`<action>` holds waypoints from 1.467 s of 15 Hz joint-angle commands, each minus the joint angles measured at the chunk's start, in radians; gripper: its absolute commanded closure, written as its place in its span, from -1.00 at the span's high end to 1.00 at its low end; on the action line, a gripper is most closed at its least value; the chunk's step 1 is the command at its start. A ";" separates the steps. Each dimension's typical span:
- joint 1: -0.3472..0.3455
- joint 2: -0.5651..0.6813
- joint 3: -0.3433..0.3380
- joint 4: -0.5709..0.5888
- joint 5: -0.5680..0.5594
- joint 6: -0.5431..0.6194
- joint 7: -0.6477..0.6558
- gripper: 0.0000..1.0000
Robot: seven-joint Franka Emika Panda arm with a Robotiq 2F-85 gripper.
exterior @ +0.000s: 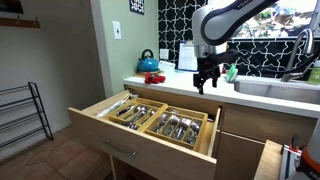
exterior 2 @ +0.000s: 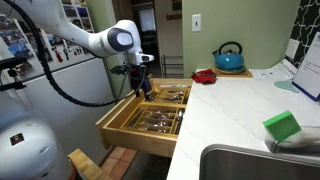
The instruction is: Remove the folk from the open drawer second position to the right and put it on the cupboard
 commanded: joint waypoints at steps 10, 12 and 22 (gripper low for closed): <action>0.017 0.001 -0.016 0.002 -0.006 -0.003 0.005 1.00; 0.017 0.001 -0.016 0.002 -0.006 -0.003 0.005 1.00; 0.082 0.035 -0.040 0.070 0.203 0.045 -0.031 1.00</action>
